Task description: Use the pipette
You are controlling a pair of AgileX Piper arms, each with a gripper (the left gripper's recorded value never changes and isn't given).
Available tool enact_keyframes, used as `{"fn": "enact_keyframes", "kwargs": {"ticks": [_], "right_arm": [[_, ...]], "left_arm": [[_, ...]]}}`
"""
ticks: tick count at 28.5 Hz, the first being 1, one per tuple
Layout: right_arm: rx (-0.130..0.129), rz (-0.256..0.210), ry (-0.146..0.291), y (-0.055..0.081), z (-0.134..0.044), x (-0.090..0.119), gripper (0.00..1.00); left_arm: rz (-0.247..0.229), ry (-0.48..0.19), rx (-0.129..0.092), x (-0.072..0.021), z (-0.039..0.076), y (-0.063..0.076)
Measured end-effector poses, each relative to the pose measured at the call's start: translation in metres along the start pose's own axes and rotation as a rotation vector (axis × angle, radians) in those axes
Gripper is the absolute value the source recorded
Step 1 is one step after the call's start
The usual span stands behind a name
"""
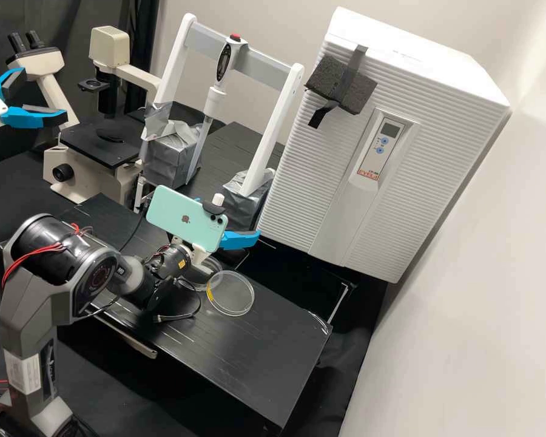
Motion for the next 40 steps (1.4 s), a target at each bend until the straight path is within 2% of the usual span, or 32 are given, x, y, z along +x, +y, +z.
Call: {"fn": "enact_keyframes", "kwargs": {"ticks": [4, 8, 15, 18, 20, 23, 26, 27, 28, 31, 33, 37, 40], "right_arm": [[0.0, 0.0, 0.0, 0.0, 0.0, 0.0, 1.0], [0.0, 0.0, 0.0, 0.0, 0.0, 0.0, 1.0], [0.0, 0.0, 0.0, 0.0, 0.0, -0.001, 1.0], [0.012, 0.006, 0.019, 0.005, -0.005, -0.008, 1.0], [0.034, 0.027, 0.068, 0.014, -0.017, -0.015, 1.0], [0.038, 0.06, 0.129, 0.025, -0.034, -0.024, 1.0], [0.05, 0.075, 0.224, 0.03, -0.061, -0.029, 1.0], [0.047, 0.069, 0.258, 0.03, -0.072, -0.029, 1.0], [0.048, 0.065, 0.274, 0.03, -0.078, -0.027, 1.0], [0.04, 0.052, 0.294, 0.031, -0.097, -0.02, 1.0], [0.031, 0.046, 0.281, 0.035, -0.109, -0.012, 1.0], [0.02, 0.079, 0.283, 0.047, -0.127, 0.001, 1.0], [0.028, 0.106, 0.267, 0.058, -0.14, 0.012, 1.0]], "left_arm": [[0.03, -0.062, -0.005, -0.0038, 0.014, 0.009], [0.042, -0.086, -0.012, -0.0112, 0.021, 0.012], [0.04, -0.087, -0.011, -0.0159, 0.021, 0.012], [0.042, -0.087, -0.011, -0.0182, 0.022, 0.012], [0.05, -0.09, -0.011, -0.0209, 0.022, 0.014], [0.061, -0.095, -0.013, -0.0221, 0.024, 0.016], [0.067, -0.102, -0.015, -0.0227, 0.025, 0.018], [0.07, -0.103, -0.017, -0.0234, 0.026, 0.019], [0.07, -0.103, -0.017, -0.0238, 0.026, 0.019], [0.063, -0.102, -0.018, -0.0258, 0.026, 0.016], [0.055, -0.101, -0.019, -0.0273, 0.026, 0.014], [0.053, -0.099, -0.02, -0.0277, 0.025, 0.014], [0.059, -0.096, -0.024, -0.0274, 0.025, 0.014]]}}
